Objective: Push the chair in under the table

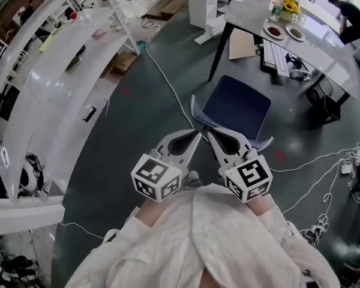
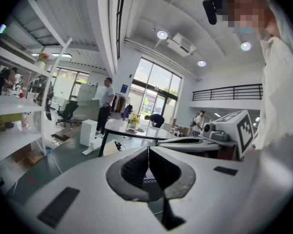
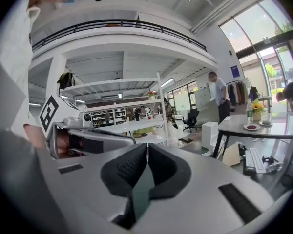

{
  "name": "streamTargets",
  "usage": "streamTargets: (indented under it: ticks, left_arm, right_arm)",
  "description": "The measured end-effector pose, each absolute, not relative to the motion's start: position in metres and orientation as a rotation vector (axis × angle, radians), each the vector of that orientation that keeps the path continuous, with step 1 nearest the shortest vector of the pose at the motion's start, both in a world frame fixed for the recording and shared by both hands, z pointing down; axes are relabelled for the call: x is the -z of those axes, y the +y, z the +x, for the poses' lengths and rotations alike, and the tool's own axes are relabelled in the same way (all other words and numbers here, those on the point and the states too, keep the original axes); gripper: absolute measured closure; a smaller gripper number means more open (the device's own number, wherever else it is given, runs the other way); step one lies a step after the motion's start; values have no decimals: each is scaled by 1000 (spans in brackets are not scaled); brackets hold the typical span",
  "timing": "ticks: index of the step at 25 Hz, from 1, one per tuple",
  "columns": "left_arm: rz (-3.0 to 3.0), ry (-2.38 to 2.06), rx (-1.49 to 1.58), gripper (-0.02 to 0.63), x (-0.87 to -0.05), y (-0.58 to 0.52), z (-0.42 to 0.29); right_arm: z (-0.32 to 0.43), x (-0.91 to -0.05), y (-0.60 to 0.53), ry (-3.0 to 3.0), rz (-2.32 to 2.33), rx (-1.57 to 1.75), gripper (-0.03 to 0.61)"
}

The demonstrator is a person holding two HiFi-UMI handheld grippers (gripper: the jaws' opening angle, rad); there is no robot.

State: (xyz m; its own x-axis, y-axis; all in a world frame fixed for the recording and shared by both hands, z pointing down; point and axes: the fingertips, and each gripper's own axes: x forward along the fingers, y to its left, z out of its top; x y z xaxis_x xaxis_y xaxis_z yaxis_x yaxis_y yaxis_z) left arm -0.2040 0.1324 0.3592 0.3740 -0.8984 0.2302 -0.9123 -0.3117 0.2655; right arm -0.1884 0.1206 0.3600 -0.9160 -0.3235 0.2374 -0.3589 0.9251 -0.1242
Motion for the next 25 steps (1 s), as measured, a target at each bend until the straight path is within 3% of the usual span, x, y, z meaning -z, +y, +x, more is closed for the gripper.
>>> streamTargets:
  ticks: [13,25]
  left_arm:
    - [2522,-1197,-135,598,-372,114,-151]
    - [2593,-1098,-110,598,-371,96,-122]
  right_arm:
    - [-131,-369,103,-2772,988,-283,545]
    - [-87,-376,94,-2669,1131,-214,545]
